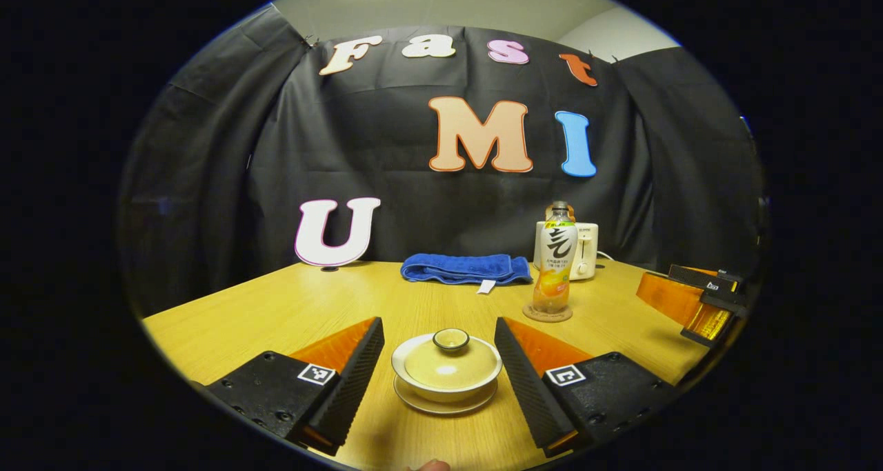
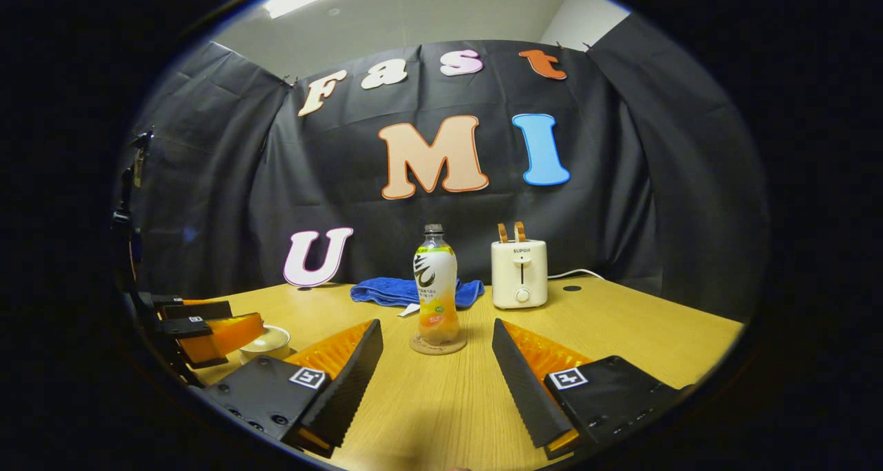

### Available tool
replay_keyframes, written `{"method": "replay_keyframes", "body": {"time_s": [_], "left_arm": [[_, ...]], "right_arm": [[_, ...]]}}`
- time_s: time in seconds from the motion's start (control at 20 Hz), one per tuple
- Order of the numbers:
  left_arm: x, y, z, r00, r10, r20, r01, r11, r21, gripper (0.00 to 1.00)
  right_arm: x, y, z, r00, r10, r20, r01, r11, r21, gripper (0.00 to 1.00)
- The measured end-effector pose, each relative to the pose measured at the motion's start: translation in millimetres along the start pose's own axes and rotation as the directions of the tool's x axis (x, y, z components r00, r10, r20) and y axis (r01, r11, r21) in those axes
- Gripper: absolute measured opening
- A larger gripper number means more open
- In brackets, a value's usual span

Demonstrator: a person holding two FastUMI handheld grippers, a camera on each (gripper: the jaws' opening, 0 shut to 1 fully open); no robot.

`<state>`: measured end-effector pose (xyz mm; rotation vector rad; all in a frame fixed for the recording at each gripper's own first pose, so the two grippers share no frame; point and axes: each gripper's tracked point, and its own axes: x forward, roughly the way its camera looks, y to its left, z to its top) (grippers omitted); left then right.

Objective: Open the teacup lid with one hand, grasp the water bottle and pour water into the teacup with the other hand; after pouring, place the water bottle on the coaster and then close the teacup lid.

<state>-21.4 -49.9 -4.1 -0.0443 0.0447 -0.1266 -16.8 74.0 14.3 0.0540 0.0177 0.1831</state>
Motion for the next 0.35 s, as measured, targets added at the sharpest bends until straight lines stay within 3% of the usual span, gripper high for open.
{"method": "replay_keyframes", "body": {"time_s": [0.05,0.35], "left_arm": [[-0.6,-0.3,0.5,1.0,0.001,0.004,-0.001,1.0,0.002,0.94],[-3.0,-2.0,2.9,0.999,0.015,0.029,-0.016,0.999,0.041,0.94]], "right_arm": [[-0.2,-1.0,-3.7,1.0,-0.006,-0.009,0.006,1.0,0.003,0.96],[-1.2,-4.1,-4.9,0.999,-0.038,-0.006,0.038,0.999,-0.02,0.98]]}}
